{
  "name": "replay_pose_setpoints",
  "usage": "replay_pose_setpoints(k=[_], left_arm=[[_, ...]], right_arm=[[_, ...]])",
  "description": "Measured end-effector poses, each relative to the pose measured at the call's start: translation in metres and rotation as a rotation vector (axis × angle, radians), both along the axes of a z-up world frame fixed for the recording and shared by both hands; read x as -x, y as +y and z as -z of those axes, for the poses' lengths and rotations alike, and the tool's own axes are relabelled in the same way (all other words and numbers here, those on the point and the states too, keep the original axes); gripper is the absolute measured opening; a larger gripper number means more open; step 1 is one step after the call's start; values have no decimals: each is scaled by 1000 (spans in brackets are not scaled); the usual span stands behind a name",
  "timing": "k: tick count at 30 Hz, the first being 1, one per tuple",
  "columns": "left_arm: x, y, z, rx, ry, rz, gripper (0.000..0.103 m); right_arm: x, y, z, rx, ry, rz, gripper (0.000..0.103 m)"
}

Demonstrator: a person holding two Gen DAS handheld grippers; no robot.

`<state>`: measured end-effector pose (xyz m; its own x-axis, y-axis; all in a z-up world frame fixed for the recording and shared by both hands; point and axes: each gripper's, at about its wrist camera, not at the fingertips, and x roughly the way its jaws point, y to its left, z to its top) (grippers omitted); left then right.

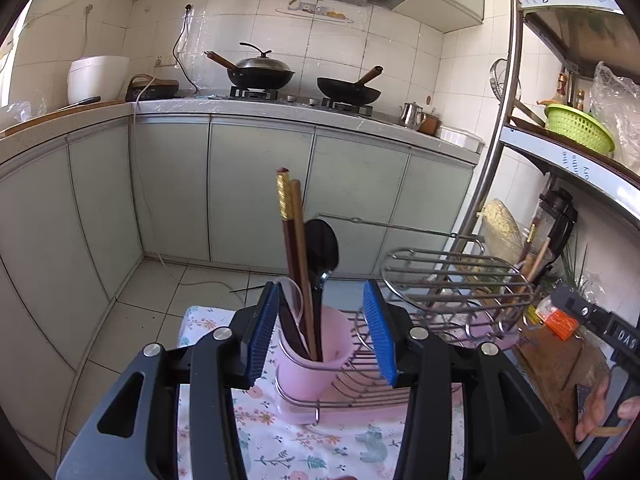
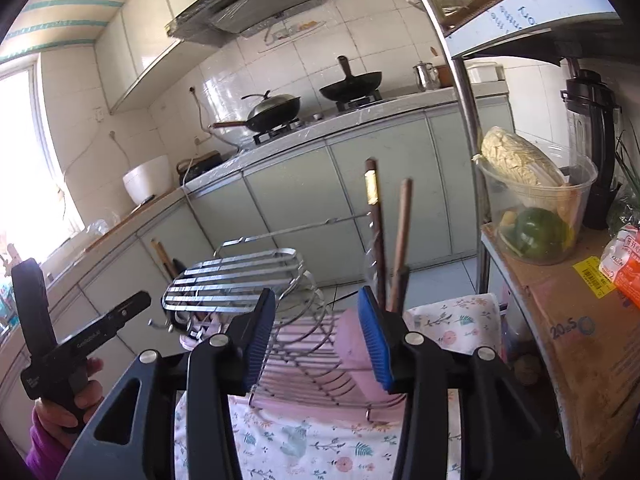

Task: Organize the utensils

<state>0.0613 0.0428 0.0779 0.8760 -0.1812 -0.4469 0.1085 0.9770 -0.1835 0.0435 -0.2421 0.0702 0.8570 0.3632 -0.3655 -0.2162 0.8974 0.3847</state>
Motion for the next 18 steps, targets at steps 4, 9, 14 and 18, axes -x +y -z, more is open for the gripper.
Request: replay_pose_setpoints(k=[4,9,14,18], left_arm=[[10,-7,6,27,16,19,44],[21,-20,12,26,31,42,44],[31,-26,16,34,39,52,44],[38,-28,19,46,46,52,44]], right_arm=[[7,15,9,21,12,-9,43],[10,18,21,-19,63,-40,43],[21,22,23,17,59,-13,43],[31,29,25,48,43,-7,43]])
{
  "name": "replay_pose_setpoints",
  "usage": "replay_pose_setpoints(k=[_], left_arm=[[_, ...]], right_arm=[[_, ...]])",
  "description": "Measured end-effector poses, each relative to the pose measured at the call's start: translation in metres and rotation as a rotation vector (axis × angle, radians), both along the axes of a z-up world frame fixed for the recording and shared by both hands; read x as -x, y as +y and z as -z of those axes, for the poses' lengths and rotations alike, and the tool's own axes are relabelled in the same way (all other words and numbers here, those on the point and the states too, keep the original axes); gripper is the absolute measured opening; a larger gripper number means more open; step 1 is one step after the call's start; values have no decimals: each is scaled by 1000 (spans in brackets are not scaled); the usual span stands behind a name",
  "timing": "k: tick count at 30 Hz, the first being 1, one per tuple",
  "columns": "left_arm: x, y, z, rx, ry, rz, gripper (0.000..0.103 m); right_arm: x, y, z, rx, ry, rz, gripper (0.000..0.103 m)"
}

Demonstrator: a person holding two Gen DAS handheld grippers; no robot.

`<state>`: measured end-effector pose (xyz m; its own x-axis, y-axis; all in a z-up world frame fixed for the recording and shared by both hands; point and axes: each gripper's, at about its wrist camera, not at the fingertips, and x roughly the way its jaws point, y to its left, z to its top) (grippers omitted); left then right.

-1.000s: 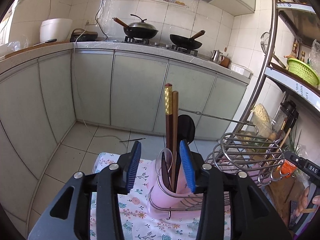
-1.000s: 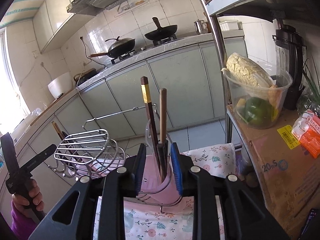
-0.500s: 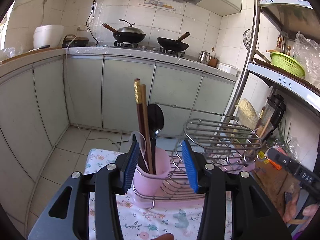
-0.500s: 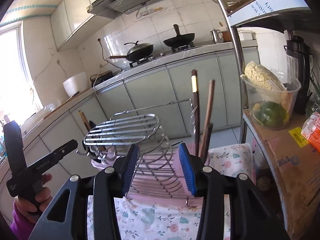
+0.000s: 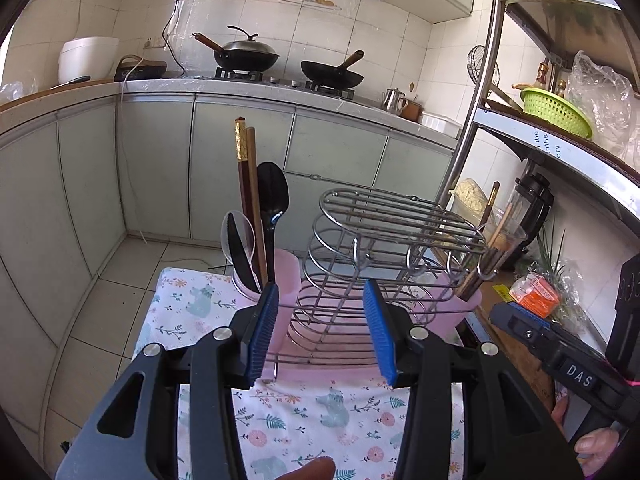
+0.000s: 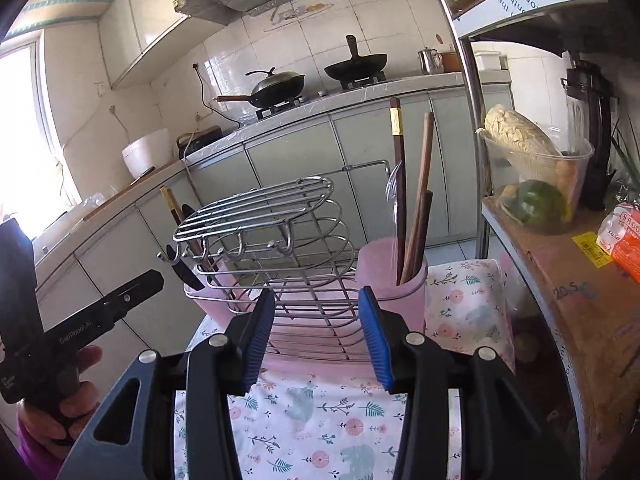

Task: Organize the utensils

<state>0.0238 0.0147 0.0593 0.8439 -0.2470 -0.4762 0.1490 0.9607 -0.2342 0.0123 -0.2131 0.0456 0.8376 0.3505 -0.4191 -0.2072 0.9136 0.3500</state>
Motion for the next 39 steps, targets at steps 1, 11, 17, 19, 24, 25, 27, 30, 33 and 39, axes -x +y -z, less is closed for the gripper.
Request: replay_pose_setpoints(k=[1,11,17,19,24,25,27,30,33,39], left_arm=[[2,0,0,3,0,1,44],[26,-5,4,5,-18,1,44],[41,-12,12,-18,-25,-4,44],[46,-15,14,-39,-33,-16,44],[53,-14,17,-52,-47,-42,44],[54,-14,18,-45,-45,-44,44],[55,-13,20,-39,-38,-48,44],[57,-12,25,-36,-27,-45,44],[56,-12,28,-31,-17,-45,44],[56,-12,33,-30,-4,-44,44]], right_arm=[[2,2,1,4,1,-1,43],[24,21,5,50,-19,-24,43],[35,30,8,69,-24,-16,43],[38,32,10,70,-24,-12,43],[42,35,14,65,-14,-13,43],[43,36,14,65,-15,-12,43],[45,37,16,66,-15,-8,43],[46,38,18,73,-16,-4,43],[45,38,21,71,-8,-4,43],[45,41,26,72,0,-3,43]])
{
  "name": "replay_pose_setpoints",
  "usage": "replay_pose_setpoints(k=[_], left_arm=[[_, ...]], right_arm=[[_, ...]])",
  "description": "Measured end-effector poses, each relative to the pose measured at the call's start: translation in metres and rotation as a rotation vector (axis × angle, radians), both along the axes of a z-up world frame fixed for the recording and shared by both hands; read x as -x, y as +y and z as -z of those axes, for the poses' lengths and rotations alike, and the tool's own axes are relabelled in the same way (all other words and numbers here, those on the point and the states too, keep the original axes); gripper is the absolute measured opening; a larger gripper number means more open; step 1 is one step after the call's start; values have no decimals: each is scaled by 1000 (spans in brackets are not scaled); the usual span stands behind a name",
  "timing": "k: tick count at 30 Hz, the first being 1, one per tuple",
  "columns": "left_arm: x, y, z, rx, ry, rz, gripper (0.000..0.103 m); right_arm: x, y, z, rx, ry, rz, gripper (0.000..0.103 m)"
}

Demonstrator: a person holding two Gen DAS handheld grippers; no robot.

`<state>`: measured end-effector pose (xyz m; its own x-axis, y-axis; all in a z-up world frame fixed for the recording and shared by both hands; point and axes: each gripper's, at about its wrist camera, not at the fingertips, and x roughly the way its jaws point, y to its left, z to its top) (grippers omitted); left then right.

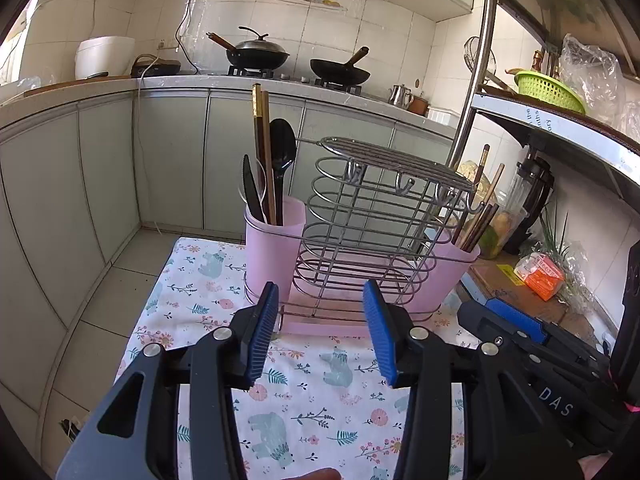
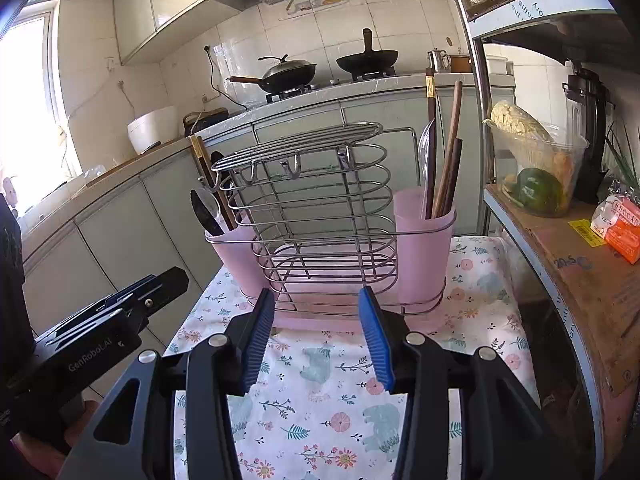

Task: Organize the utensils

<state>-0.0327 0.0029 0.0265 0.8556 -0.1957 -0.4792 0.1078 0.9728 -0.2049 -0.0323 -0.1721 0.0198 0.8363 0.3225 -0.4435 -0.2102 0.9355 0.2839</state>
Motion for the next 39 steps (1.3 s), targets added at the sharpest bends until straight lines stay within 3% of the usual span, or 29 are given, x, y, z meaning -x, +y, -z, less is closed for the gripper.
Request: replay_pose_setpoints(k=[39], left_arm=[[-12,-6,19,-9,66,-5,44]], right_arm=[[-12,-1,17,21,47,12,43]])
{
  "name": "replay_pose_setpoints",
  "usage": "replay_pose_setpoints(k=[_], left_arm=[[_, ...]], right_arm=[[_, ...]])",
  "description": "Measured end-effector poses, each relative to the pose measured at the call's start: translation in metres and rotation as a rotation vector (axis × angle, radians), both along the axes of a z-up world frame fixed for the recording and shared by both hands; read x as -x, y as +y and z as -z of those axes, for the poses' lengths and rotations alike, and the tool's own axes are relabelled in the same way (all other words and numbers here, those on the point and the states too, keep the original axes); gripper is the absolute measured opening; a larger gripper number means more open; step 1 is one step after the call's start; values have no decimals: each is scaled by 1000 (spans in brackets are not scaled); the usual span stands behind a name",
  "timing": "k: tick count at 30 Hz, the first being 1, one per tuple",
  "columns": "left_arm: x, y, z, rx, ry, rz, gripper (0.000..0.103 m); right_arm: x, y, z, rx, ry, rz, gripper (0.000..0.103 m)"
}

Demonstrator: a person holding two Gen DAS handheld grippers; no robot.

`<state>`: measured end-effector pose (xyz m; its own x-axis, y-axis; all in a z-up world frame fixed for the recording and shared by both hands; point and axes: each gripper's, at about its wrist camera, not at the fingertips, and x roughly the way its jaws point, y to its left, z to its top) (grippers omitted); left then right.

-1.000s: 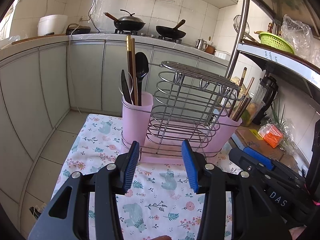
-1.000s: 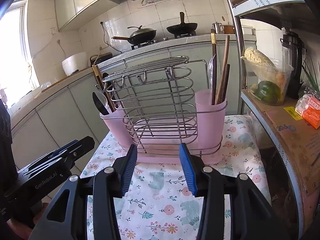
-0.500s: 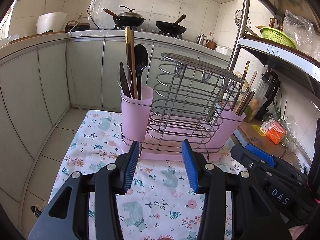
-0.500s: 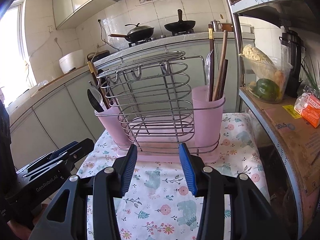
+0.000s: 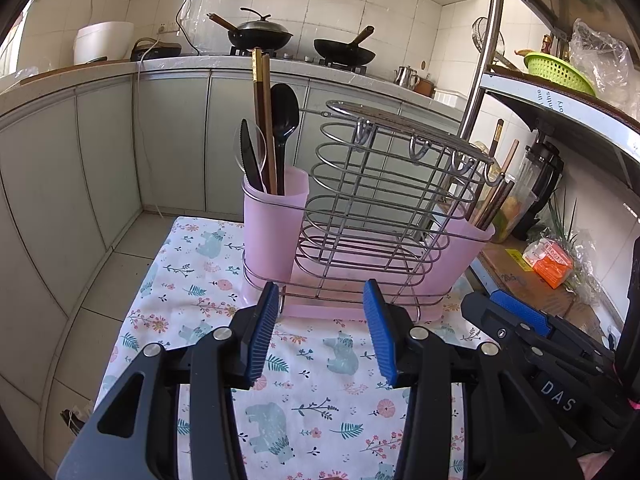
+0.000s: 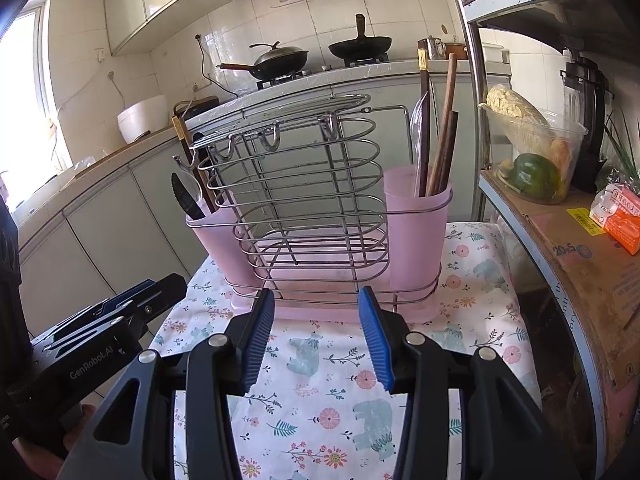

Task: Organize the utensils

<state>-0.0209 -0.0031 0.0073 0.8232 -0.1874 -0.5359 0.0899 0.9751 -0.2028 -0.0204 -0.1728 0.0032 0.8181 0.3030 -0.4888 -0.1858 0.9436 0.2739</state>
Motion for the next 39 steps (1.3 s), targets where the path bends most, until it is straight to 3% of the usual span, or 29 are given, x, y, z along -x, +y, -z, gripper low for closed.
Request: replay_pose_setpoints(k=[39], left_arm=[[-4,-1,10,-10,17,14,44]], right_arm=[[-5,0,8,2,19,-3,43]])
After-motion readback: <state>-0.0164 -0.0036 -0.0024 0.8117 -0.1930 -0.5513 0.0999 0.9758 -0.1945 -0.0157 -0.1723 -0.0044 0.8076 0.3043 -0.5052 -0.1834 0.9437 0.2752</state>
